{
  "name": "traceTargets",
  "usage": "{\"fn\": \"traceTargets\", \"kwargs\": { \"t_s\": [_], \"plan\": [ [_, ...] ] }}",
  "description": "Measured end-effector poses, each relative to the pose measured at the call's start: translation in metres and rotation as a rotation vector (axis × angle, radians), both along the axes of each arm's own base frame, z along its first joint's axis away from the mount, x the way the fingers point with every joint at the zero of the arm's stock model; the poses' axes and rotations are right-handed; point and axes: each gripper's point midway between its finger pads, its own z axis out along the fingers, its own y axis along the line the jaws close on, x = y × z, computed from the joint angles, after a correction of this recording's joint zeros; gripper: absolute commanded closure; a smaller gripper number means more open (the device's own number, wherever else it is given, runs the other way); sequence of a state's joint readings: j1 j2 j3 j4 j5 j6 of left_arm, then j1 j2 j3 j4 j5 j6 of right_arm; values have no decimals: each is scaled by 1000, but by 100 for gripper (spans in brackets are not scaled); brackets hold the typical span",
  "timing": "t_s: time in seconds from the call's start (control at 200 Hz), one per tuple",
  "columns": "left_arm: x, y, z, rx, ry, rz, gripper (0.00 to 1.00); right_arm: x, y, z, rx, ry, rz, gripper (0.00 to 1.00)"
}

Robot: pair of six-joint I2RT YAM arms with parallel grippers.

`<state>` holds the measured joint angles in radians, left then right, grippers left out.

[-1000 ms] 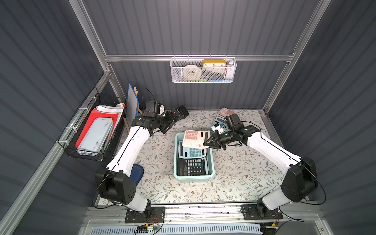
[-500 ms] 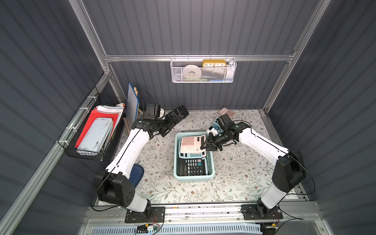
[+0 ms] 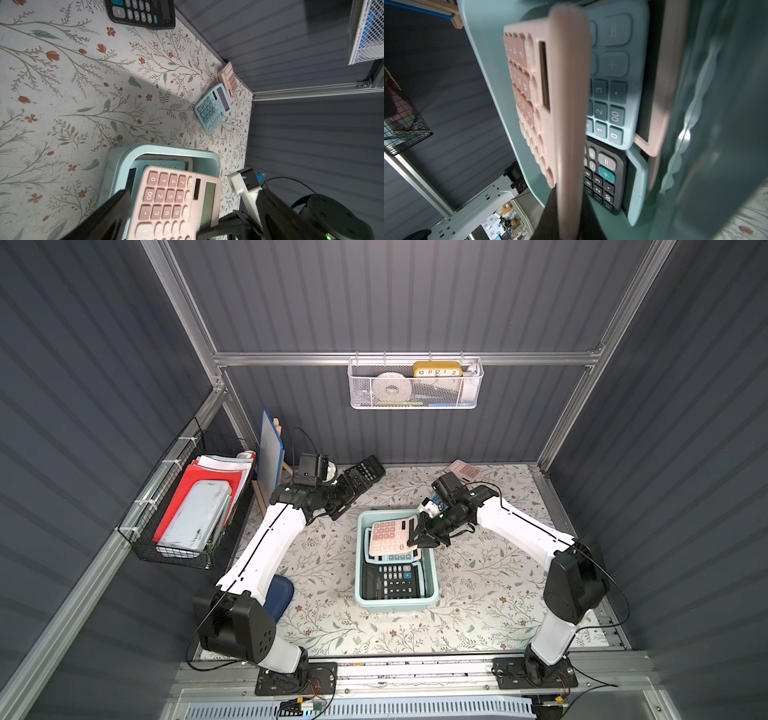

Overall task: Put the calculator in the storage box
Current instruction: Place the calculator in the storage box.

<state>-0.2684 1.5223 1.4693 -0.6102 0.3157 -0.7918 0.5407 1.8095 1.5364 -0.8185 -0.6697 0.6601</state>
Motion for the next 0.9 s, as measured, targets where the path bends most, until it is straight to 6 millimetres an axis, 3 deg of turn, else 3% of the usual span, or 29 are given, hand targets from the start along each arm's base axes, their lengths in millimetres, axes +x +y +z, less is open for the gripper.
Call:
{"fn": "traceTargets", "kwargs": {
  "t_s": [0.1, 0.265, 0.68, 0.895],
  "plan": [
    [0, -1, 1, -3, -3, -2, 1, 5, 0, -5, -28, -8, 10, 100],
    [0, -1, -3, -2, 5, -4, 1, 7, -2, -5, -52, -22, 23, 80],
    [3, -4, -16, -5, 40, -16, 1, 11, -11, 12, -93, -66, 40, 72],
    [4, -5, -22, 0, 59, -19, 1, 20, -28, 21, -101, -75, -1, 59]
  ]
}}
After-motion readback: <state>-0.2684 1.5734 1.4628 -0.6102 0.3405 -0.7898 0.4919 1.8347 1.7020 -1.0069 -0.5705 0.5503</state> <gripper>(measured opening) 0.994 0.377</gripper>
